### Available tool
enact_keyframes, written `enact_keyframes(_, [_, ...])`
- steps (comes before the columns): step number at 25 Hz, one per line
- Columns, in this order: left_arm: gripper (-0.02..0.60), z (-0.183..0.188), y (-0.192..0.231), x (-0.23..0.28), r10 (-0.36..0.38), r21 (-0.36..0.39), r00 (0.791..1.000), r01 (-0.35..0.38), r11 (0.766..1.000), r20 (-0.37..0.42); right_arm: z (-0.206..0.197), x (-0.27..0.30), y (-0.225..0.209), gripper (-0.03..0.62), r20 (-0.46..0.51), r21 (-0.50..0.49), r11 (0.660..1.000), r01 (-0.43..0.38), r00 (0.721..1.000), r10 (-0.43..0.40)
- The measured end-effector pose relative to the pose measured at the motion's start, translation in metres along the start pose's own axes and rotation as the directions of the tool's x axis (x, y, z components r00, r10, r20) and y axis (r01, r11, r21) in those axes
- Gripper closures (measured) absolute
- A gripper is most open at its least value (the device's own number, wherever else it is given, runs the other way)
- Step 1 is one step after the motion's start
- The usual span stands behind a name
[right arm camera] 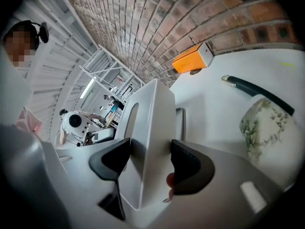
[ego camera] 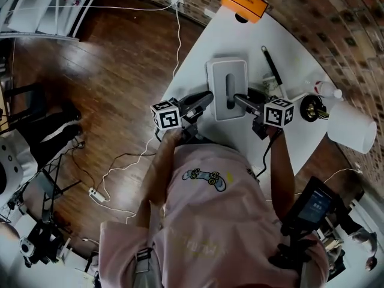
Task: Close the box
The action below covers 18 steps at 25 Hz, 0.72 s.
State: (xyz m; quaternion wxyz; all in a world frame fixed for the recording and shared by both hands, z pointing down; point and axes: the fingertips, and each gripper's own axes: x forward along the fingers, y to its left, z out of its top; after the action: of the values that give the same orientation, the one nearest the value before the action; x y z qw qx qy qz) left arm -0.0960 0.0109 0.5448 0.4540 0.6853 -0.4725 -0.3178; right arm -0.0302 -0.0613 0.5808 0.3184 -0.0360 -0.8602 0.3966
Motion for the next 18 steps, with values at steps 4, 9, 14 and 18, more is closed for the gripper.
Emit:
enact_keyframes(4, [0.554,-0.015,0.032,-0.001,0.062,-0.009,0.996,-0.063,0.998,-0.067,0.006,0.012,-0.014,0.344,-0.044,-0.060,0.995,0.075,0.996,-0.077])
enact_keyframes(9, [0.514,-0.011,0.033,-0.003,0.091,-0.036,0.992,-0.095,0.995,-0.084,0.004,0.014,-0.014,0.349,-0.072,-0.081,0.990,0.114,0.990,-0.120])
enact_keyframes(14, [0.474,0.000,0.024,0.002,0.070,-0.014,0.993,-0.071,0.997,-0.094,-0.005,0.012,-0.010,0.347,-0.035,-0.048,0.987,0.155,0.987,-0.157])
enact_keyframes(18, [0.491,0.000,0.027,0.002,0.061,-0.038,0.993,-0.065,0.997,-0.100,-0.011,0.011,-0.011,0.345,-0.011,-0.026,0.988,0.155,0.988,-0.155])
